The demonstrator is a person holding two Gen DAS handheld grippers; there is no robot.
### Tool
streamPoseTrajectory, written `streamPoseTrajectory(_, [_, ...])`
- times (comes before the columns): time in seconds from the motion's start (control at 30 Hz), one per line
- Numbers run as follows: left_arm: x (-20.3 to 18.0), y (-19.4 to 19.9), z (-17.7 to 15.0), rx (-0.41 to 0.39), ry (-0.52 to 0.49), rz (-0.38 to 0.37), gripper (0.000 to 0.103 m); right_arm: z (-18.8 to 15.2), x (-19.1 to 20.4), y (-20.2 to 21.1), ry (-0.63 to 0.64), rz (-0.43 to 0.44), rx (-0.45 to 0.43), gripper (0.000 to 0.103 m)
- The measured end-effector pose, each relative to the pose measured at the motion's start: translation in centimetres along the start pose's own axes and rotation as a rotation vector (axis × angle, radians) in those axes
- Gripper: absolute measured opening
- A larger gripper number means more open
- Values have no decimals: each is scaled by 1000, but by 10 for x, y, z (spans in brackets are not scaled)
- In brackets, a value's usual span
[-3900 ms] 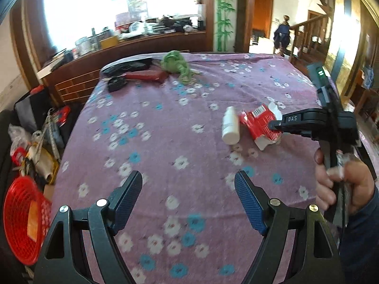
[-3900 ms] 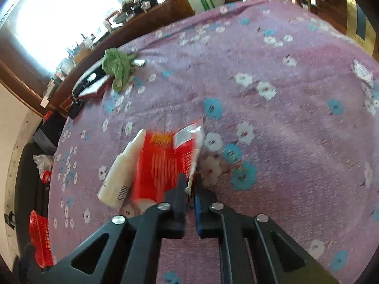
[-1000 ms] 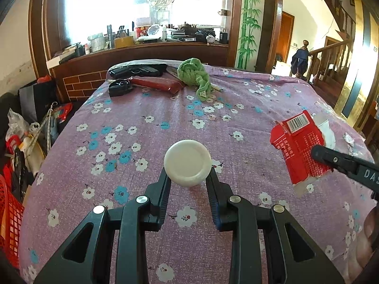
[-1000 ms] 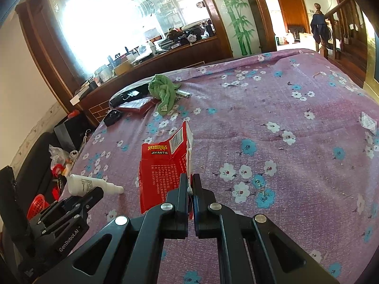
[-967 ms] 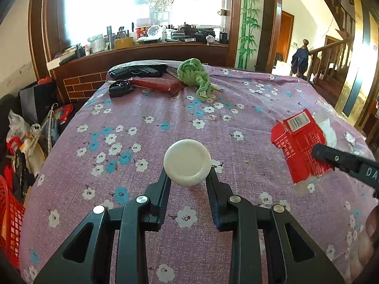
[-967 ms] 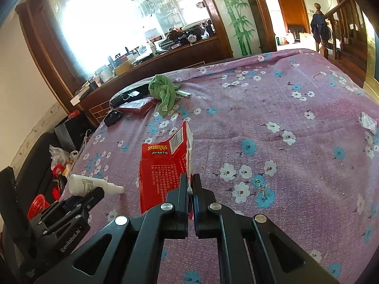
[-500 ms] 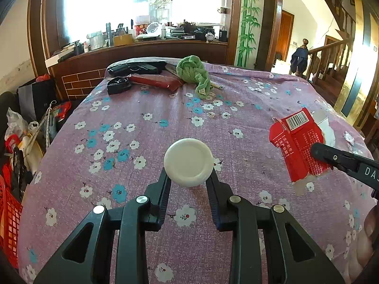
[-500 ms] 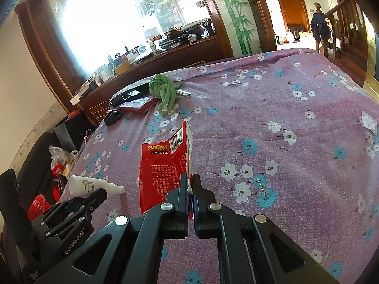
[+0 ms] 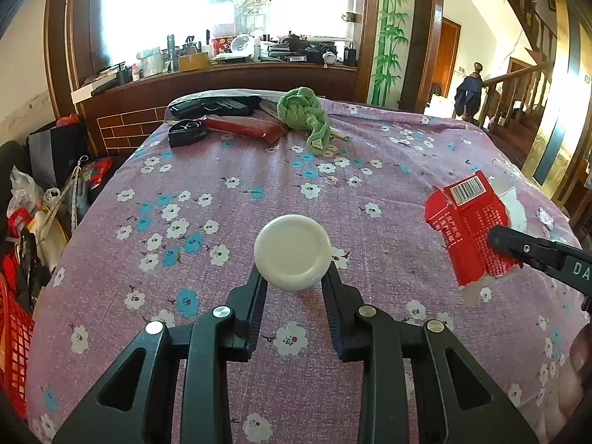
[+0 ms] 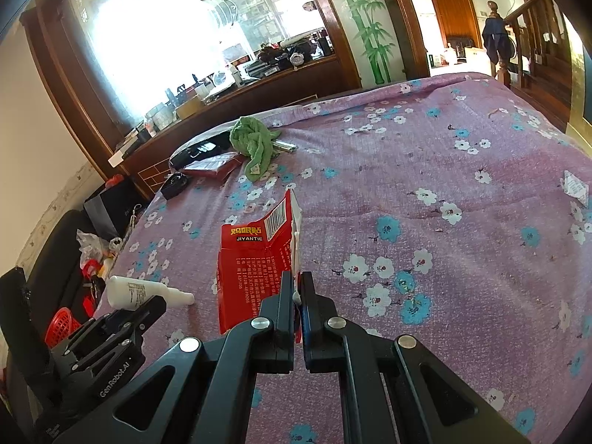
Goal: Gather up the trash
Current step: 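Lift the white bottle and red carton above the bed in both grippers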
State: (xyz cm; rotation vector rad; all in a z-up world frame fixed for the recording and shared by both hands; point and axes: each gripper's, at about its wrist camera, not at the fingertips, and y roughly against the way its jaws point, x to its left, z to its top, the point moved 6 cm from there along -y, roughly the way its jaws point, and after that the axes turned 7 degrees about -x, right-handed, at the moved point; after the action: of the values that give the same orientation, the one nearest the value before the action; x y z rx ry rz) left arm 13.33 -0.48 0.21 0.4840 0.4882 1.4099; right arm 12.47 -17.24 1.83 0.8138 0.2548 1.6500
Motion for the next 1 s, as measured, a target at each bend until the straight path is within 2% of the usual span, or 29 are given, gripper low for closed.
streamPoseTrajectory(0.4, [1,-4,2,-5,31,-9,29,-4,-5,1,-57,-18,17,4])
streamPoseTrajectory(0.67, [4,-5,4,3,41,40,28,-3,-13,2,-57,-61,2,4])
streamPoseTrajectory(1.0, [10,48,-2,-18,69,15,29,6,-21,15,-46,-116,-64,4])
